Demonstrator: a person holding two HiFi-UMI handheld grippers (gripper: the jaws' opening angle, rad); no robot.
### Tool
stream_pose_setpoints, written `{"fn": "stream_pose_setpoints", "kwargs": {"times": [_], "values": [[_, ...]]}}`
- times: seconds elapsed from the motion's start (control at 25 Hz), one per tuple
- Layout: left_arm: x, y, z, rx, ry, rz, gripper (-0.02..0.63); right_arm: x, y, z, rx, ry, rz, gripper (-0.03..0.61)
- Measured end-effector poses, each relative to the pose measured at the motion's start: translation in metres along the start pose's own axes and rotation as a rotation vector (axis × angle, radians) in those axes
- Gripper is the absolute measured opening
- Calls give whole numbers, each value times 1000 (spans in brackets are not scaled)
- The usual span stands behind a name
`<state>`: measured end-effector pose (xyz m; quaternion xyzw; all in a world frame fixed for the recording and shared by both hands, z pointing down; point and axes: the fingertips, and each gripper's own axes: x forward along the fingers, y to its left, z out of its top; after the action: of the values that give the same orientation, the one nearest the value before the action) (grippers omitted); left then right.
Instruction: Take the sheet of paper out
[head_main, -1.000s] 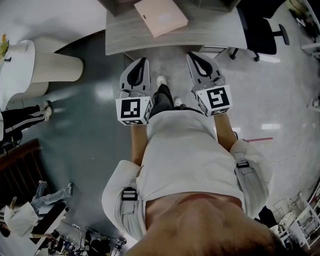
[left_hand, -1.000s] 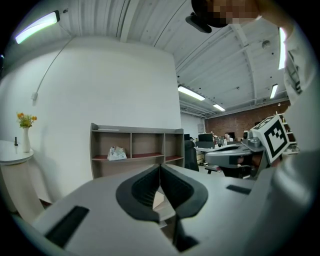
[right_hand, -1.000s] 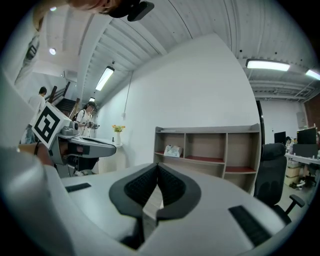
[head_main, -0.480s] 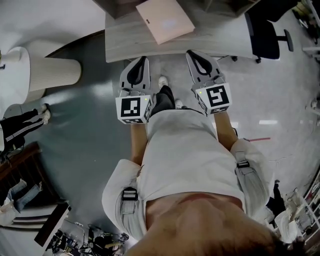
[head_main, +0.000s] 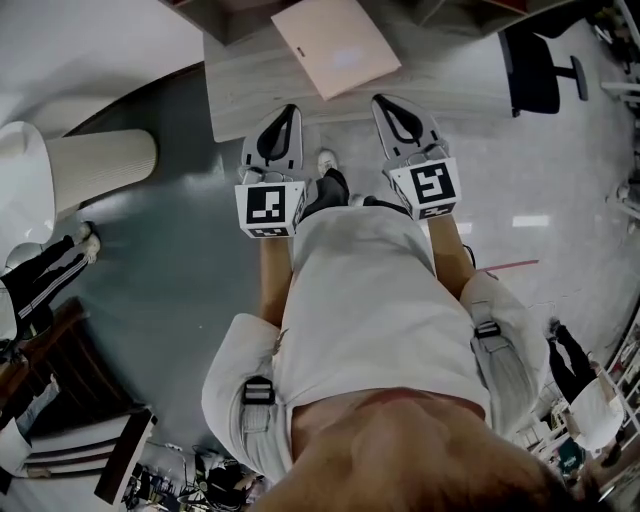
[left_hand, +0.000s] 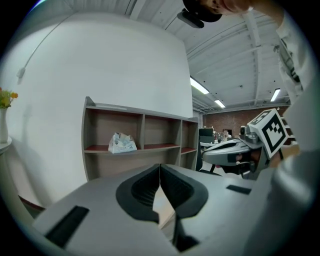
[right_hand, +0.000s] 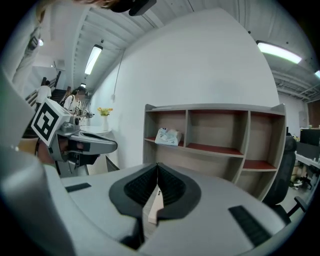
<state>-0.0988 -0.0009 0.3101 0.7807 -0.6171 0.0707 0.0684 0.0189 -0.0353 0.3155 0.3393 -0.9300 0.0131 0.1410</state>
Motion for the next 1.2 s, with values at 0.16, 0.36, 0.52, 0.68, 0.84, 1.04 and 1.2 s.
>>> {"fn": "stream_pose_setpoints", "kwargs": {"times": [0.16, 0.36, 0.52, 0.68, 0.84, 1.04, 1.2], "values": [[18, 21, -18, -21, 28, -22, 23, 29, -1, -12, -7, 41, -8, 20], [40, 40, -39, -47, 56, -60, 23, 59, -4, -29, -28, 96, -18, 20], [58, 50, -54, -63, 75, -78, 23, 77, 0, -35, -25, 86, 25, 20], [72, 55, -73, -71, 111, -89, 23, 92, 5, -46, -69, 91, 63, 20], [83, 56, -88, -91, 135, -101, 23, 106, 1, -58, -120, 111, 74, 20], [97, 54, -109, -115, 159, -90, 23, 119, -7, -83, -188, 159, 105, 21], [111, 51, -126, -118, 175, -70, 23, 128, -16, -106, -195, 179, 128, 20]]}}
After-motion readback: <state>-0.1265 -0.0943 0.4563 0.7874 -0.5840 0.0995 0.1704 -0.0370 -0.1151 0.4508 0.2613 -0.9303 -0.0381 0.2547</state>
